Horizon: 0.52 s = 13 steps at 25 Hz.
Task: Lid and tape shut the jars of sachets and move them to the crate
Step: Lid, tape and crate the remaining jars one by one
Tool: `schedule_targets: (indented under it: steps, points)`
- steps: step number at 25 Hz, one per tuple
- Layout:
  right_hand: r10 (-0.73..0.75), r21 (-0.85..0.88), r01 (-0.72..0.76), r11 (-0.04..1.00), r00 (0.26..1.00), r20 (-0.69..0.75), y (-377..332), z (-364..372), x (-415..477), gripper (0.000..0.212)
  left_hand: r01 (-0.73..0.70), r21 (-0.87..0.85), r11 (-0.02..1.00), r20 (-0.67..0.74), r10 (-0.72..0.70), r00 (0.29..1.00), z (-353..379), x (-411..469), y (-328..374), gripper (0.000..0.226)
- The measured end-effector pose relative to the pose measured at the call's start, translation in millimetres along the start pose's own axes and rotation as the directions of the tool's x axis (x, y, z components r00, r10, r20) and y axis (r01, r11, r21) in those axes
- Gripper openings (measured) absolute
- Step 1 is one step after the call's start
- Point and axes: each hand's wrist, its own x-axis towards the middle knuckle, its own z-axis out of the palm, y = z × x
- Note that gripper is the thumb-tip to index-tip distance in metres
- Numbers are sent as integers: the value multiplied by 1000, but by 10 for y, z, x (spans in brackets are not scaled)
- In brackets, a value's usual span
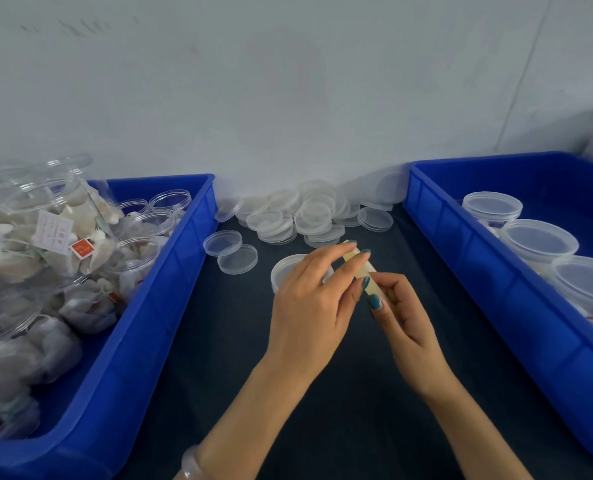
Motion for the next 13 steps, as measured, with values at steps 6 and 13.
schedule_targets:
  steps: [6,13]
  points:
    - [1,-97,-1,995,1000,-3,-60,46,0,21,84,-235,968,-182,-129,975,-2,35,-36,16]
    - [-103,-623,67,779,994,-22,-56,41,34,27,49,45,998,-177,-40,983,4,-30,-91,16]
